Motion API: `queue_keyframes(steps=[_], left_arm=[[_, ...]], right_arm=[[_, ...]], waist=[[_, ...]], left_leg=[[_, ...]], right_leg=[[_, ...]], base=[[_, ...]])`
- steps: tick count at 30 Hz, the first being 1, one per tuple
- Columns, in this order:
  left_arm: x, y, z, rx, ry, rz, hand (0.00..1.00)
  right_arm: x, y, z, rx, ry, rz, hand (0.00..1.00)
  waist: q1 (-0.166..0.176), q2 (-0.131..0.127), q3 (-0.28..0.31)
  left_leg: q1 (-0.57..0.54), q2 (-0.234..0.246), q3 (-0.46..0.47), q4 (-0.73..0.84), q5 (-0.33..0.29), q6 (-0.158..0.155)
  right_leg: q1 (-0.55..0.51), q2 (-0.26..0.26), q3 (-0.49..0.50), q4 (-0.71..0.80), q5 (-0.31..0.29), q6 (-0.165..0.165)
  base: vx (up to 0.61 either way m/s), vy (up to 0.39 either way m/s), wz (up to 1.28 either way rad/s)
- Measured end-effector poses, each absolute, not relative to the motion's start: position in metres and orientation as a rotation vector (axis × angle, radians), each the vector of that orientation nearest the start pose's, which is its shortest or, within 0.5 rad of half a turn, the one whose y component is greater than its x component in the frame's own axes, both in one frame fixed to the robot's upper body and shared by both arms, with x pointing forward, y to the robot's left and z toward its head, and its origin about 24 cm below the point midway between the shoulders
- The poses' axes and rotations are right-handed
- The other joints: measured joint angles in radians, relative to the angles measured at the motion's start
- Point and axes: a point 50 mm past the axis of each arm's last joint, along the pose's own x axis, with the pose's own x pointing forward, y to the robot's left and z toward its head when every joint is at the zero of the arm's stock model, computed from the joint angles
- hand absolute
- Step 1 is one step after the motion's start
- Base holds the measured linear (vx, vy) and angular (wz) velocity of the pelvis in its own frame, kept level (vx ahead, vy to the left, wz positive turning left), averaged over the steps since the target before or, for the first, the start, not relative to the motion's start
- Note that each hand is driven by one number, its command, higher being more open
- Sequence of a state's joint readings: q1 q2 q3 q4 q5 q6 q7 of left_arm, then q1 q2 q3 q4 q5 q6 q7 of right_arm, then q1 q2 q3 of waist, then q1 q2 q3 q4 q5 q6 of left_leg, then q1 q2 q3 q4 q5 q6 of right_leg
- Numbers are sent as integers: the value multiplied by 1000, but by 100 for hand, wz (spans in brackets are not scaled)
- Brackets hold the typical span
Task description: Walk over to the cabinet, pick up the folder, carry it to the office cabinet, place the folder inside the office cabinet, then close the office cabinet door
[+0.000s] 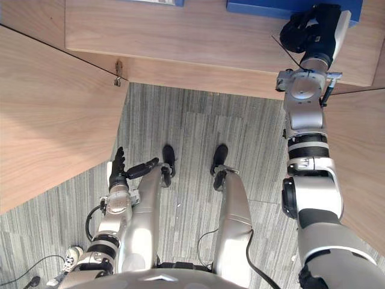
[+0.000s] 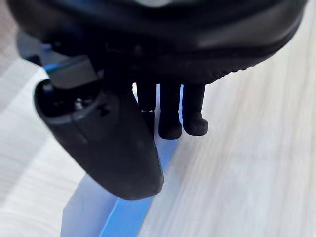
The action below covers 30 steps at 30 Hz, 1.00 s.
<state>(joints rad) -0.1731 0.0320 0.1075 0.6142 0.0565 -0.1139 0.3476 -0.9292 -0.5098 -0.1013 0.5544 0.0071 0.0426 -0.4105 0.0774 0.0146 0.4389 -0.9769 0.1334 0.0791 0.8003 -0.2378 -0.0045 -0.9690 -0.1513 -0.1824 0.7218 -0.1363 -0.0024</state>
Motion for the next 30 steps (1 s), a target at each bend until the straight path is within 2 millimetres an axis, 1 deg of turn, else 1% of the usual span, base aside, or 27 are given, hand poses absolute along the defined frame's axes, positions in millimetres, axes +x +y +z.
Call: queue_keyframes(steps=[2, 3, 4, 5, 6, 7, 8, 10, 11, 12, 13, 14, 15, 16, 17, 18, 19, 20, 22, 23, 24, 25, 27, 28, 30], left_arm=[[259, 186, -42, 115, 339, 389, 100], [259, 185, -43, 113, 345, 386, 100], [258, 184, -45, 111, 359, 380, 100], [257, 183, -47, 110, 367, 375, 100], [255, 181, -50, 108, 383, 361, 100], [252, 181, -53, 107, 401, 352, 100], [251, 181, -55, 107, 411, 346, 100], [239, 182, -64, 109, 458, 332, 100], [236, 183, -67, 110, 470, 328, 100], [229, 184, -72, 120, 493, 323, 100], [222, 184, -77, 134, 516, 311, 100], [217, 184, -80, 138, 530, 307, 100], [209, 185, -85, 146, 556, 302, 100], [205, 185, -88, 147, 569, 301, 100], [197, 186, -93, 152, 594, 293, 100], [188, 185, -99, 158, 624, 283, 100], [184, 185, -101, 161, 640, 281, 100], [174, 186, -108, 174, 678, 273, 100], [169, 186, -112, 184, 702, 264, 100], [165, 187, -116, 191, 726, 260, 100], [162, 187, -119, 198, 747, 253, 100], [157, 186, -124, 197, 782, 246, 100], [150, 185, -130, 198, 818, 239, 100], [144, 185, -134, 198, 851, 236, 100], [138, 187, -138, 200, 883, 237, 100]], right_arm=[[364, -257, 245, -296, -464, -571, 0], [358, -255, 236, -294, -467, -561, 0], [351, -251, 221, -274, -465, -546, 0], [347, -248, 212, -261, -457, -538, 0], [337, -243, 191, -218, -439, -523, 0], [328, -237, 168, -149, -401, -497, 0], [323, -234, 155, -108, -373, -483, 0], [302, -221, 107, 25, -246, -439, 0], [296, -218, 97, 35, -215, -430, 0], [283, -213, 79, 46, -158, -411, 0], [271, -209, 65, 42, -115, -384, 0], [265, -208, 59, 39, -94, -374, 0], [253, -203, 51, 39, -69, -349, 0], [249, -200, 48, 40, -61, -336, 0], [240, -196, 44, 29, -56, -308, 0], [230, -192, 38, 7, -42, -281, 0], [226, -189, 34, -2, -31, -264, 0], [216, -183, 24, -27, 7, -228, 0], [211, -178, 15, -43, 41, -208, 0], [209, -174, 0, -67, 99, -181, 0], [207, -171, -13, -81, 153, -162, 0], [205, -169, -39, -111, 271, -131, 0], [197, -169, -64, -148, 394, -115, 0], [188, -171, -82, -173, 495, -105, 0], [178, -173, -96, -200, 576, -94, 0]], waist=[[-3, 0, 0], [-3, 0, 0], [-5, 0, 0], [-6, 0, 0], [-9, 0, 0], [-16, -1, -1], [-17, -1, -1], [-25, -3, -3], [-26, -3, -3], [-29, -4, -5], [-34, -5, -8], [-38, -3, -22], [-40, -3, -45], [-43, -5, -53], [-44, -13, -64], [-47, -16, -90], [-49, -21, -105], [-55, -31, -141], [-57, -38, -159], [-60, -43, -175], [-64, -43, -188], [-70, -37, -205], [-74, -25, -222], [-74, -11, -233], [-80, 2, -240]], left_leg=[[20, 6, 7, 11, -1, 1], [34, 9, 14, 13, -2, 3], [58, 13, 19, 17, -12, 11], [70, 16, 20, 23, -18, 9], [98, 18, 23, 33, -31, 17], [129, 19, 28, 41, -42, 18], [147, 20, 30, 41, -47, 17], [230, 29, 55, 32, -65, 11], [252, 31, 61, 28, -67, 11], [296, 33, 70, 17, -73, 8], [343, 34, 78, 0, -76, 8], [358, 37, 85, -9, -78, 9], [390, 43, 92, -30, -79, 7], [411, 47, 96, -42, -79, 6], [464, 46, 105, -72, -75, -1], [502, 47, 106, -96, -69, -7], [519, 47, 109, -111, -66, -9], [565, 45, 115, -160, -55, -16], [595, 42, 120, -194, -45, -20], [629, 38, 127, -238, -29, -25], [652, 36, 130, -272, -18, -32], [698, 30, 136, -338, 6, -34], [741, 20, 143, -404, 31, -37], [783, 10, 155, -466, 54, -39], [824, -1, 161, -521, 73, -42]], right_leg=[[23, 1, -1, 4, -1, 0], [38, 1, 0, 5, -3, 1], [62, 2, 0, 10, -7, 2], [74, 3, 1, 14, -11, 3], [101, 3, 4, 24, -21, 5], [128, 2, 8, 30, -31, 6], [144, 2, 12, 31, -33, 7], [209, 11, 31, 25, -40, 8], [226, 13, 36, 23, -40, 10], [264, 17, 42, 16, -44, 14], [304, 20, 47, 4, -49, 18], [318, 23, 45, -7, -53, 15], [347, 30, 44, -30, -53, 16], [367, 33, 43, -42, -53, 16], [411, 35, 44, -62, -50, 20], [447, 39, 41, -84, -49, 20], [462, 41, 41, -96, -49, 20], [503, 47, 39, -136, -44, 18], [529, 50, 40, -162, -39, 19], [558, 53, 40, -201, -27, 19], [583, 59, 40, -239, -14, 21], [630, 68, 41, -315, 16, 25], [675, 73, 41, -391, 46, 30], [716, 76, 45, -456, 76, 36], [755, 77, 50, -511, 98, 41]], base=[[0, 0, 0], [0, 0, 0], [-37, 24, -3], [-46, 28, -5], [-46, 25, -4], [-45, 20, -5], [-33, 11, -12], [-14, -1, -25], [7, -13, -26], [24, -22, -19], [22, -20, -16], [55, -20, -16], [63, -14, -13], [109, -17, -17], [108, -20, -10], [122, -19, -8], [166, -32, -4], [153, -25, -5], [129, -24, -4], [140, -18, -5], [174, -7, -9], [183, 18, -7], [174, 42, -7], [154, 54, -10], [118, 54, -9]])
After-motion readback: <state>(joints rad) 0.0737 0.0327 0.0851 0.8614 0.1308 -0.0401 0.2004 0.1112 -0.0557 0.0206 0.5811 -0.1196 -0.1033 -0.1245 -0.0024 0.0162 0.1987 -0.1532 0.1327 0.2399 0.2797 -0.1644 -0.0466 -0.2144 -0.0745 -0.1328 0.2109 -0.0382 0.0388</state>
